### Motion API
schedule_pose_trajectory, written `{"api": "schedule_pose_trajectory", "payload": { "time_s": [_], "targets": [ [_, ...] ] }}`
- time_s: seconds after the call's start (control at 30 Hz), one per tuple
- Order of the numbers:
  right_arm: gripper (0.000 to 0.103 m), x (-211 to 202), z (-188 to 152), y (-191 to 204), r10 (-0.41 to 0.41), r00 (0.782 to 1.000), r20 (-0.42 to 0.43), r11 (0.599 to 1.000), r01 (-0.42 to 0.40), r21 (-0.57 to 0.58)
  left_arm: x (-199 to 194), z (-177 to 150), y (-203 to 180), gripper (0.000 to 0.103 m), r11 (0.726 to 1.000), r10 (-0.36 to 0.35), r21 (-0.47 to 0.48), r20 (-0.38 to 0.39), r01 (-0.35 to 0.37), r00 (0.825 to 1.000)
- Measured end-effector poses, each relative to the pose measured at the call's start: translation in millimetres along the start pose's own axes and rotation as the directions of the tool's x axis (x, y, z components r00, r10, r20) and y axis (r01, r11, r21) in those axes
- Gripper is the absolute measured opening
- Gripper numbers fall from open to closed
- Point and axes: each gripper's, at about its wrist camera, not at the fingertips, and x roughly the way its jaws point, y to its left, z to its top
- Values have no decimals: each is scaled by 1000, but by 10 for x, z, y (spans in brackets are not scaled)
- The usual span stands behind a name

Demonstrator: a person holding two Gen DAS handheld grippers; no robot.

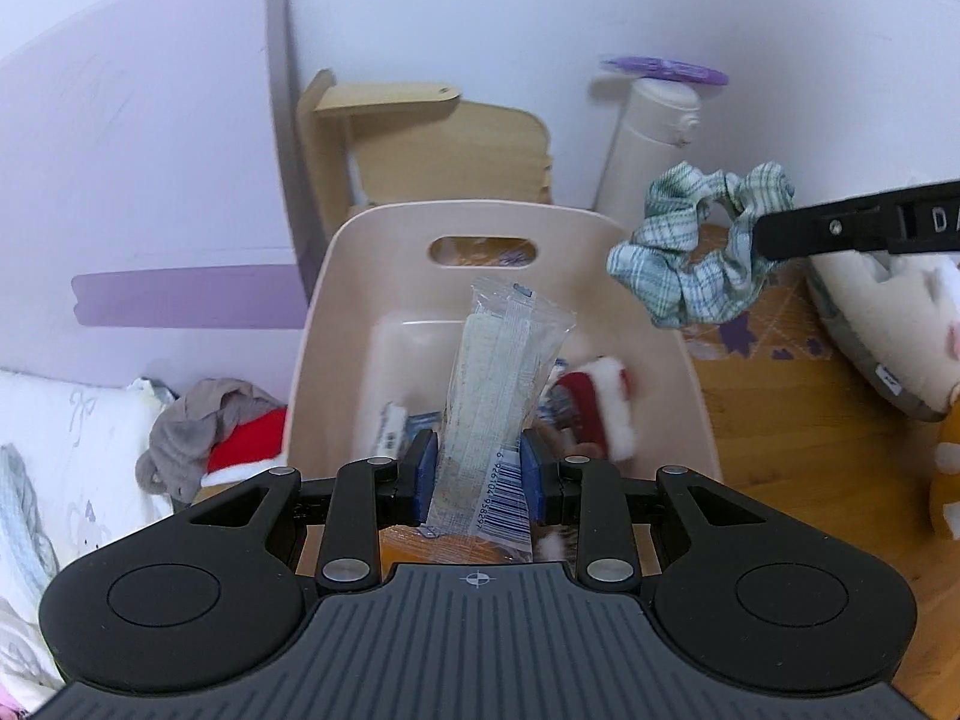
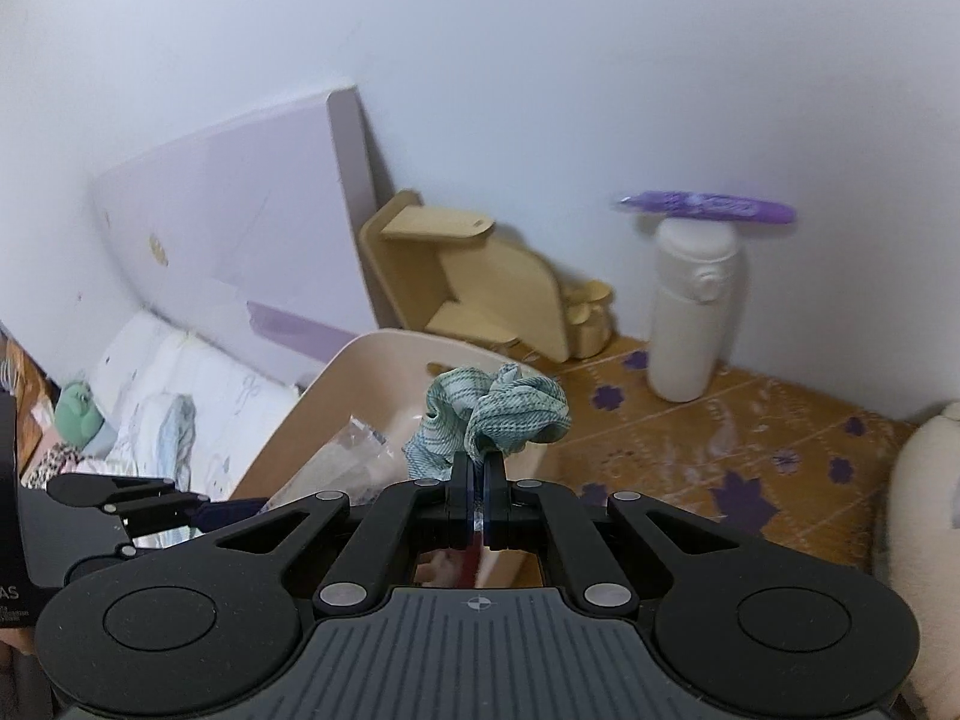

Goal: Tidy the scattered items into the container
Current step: 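Lift packet with left tool and scrunchie with right tool over basket, then open left tool dropping packet while right tool releases scrunchie into basket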

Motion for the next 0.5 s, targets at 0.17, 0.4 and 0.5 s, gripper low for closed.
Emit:
{"api": "schedule_pose_trajectory", "payload": {
  "time_s": [0.17, 0.4, 0.5],
  "targets": [
    [2, 228, 22, 158, 0, 999, -42, 1000, 0, -17, 65, -19, 143, 30, 1000, -6, -10, -4, 5, 1000],
    [11, 427, 19, 315, -18, 995, -96, 999, 14, -44, 119, -50, 259, 35, 999, -38, -15, -15, 37, 999],
    [49, 397, 19, 367, -45, 996, -83, 998, 41, -52, 91, -23, 274, 71, 999, -52, -12, 8, 53, 999]
  ]
}}
